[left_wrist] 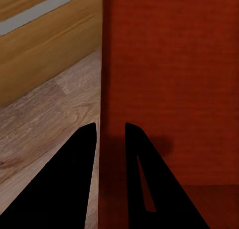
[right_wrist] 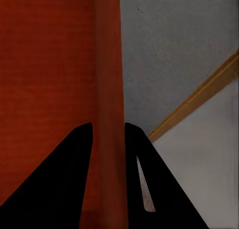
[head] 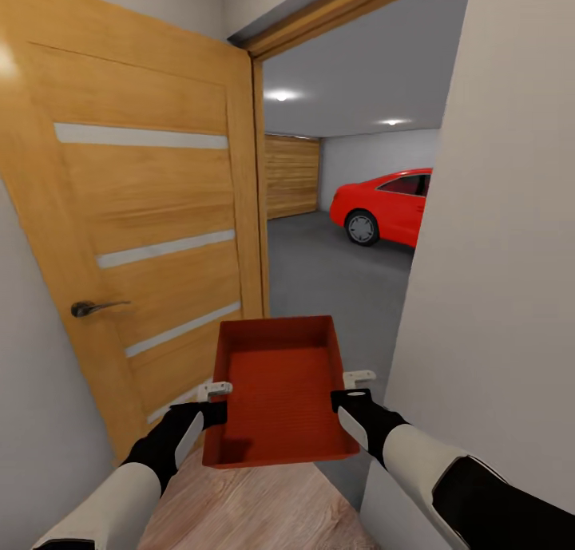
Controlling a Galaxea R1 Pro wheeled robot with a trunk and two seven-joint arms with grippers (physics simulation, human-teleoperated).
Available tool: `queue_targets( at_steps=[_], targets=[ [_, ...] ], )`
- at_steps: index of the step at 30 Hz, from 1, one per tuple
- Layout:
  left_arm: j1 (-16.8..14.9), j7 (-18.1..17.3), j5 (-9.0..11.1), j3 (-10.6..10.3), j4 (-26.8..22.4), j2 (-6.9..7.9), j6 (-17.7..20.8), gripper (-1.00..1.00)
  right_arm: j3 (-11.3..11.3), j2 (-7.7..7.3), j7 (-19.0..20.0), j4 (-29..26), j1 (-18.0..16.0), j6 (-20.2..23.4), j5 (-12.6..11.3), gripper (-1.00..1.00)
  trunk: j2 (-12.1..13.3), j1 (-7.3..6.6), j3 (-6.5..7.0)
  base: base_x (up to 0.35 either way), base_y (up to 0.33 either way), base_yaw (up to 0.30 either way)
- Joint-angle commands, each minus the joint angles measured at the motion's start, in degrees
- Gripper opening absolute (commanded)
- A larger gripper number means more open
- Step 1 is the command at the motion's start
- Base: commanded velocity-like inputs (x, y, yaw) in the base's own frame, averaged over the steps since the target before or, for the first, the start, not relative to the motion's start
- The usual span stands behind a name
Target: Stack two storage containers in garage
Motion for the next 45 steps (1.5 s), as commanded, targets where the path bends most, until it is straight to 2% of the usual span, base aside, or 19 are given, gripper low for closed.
queue_targets(
  at_steps=[1, 15, 30, 45],
  targets=[
    [0.0, 2.94, -1.1, 0.32, -0.05, -0.08, 0.43, -1.0, 1.42, 0.13, -0.22, -0.25, -0.01, 0.3, -0.87, -1.0, -0.05, 0.02, -0.02, 0.0, 0.017, -0.271],
    [0.0, 2.94, -1.1, 0.35, -0.01, -0.06, 0.45, -1.0, 1.42, 0.13, -0.22, -0.25, -0.01, 0.3, -0.87, -1.0, -0.05, 0.02, -0.02, 0.118, 0.208, -0.059],
    [0.0, 2.93, -1.1, 0.33, -0.01, -0.07, 0.41, -1.0, 1.42, 0.14, -0.23, -0.25, -0.01, 0.3, -0.87, -1.0, -0.05, 0.02, -0.02, 0.013, 0.029, -0.194],
    [0.0, 2.89, -1.1, 0.32, -0.01, -0.11, 0.42, -1.0, 1.42, 0.2, -0.23, -0.25, -0.01, 0.3, -0.87, -1.0, -0.05, 0.02, -0.02, 0.1, 0.271, -0.022]
  ],
)
